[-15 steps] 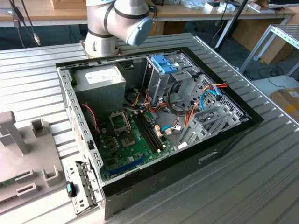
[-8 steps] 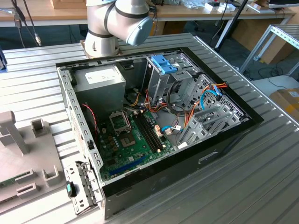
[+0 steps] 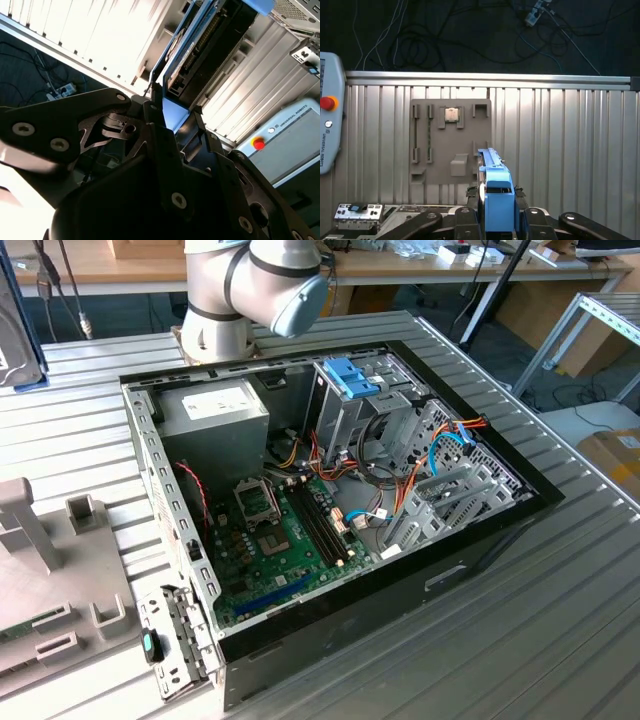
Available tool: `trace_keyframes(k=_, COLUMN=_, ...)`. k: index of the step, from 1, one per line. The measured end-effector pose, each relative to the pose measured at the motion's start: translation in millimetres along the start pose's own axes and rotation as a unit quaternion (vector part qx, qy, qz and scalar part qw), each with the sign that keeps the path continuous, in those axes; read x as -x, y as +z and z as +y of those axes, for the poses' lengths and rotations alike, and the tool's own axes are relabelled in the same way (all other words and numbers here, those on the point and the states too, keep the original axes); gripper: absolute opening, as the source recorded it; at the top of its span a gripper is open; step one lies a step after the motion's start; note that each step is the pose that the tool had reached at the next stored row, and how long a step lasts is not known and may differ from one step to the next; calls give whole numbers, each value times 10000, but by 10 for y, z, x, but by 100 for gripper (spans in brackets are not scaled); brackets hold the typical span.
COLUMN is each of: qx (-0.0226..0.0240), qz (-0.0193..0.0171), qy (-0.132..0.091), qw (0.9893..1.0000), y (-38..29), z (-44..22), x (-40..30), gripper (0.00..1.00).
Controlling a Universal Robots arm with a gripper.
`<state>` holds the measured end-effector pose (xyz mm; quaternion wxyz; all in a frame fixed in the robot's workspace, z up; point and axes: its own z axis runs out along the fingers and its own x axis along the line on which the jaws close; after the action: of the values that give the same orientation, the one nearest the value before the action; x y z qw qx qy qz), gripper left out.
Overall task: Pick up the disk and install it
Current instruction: 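Pick up the disk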
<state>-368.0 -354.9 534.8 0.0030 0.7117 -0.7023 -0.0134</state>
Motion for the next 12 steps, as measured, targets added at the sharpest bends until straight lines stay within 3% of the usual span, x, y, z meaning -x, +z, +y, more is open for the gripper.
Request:
trace_keyframes(k=2, qx=0, qz=0, qy=-2, qw=10000, y=-2, z=-123, x=11, gripper=36)
trace_keyframes(k=5, qx=1, qz=0, qy=-3, qw=10000, y=-5, z=-227, x=20, gripper=36)
trace_keyframes(k=12, qx=1, qz=0, qy=-17, qw=10000, y=-15, z=-690, x=61, gripper=36)
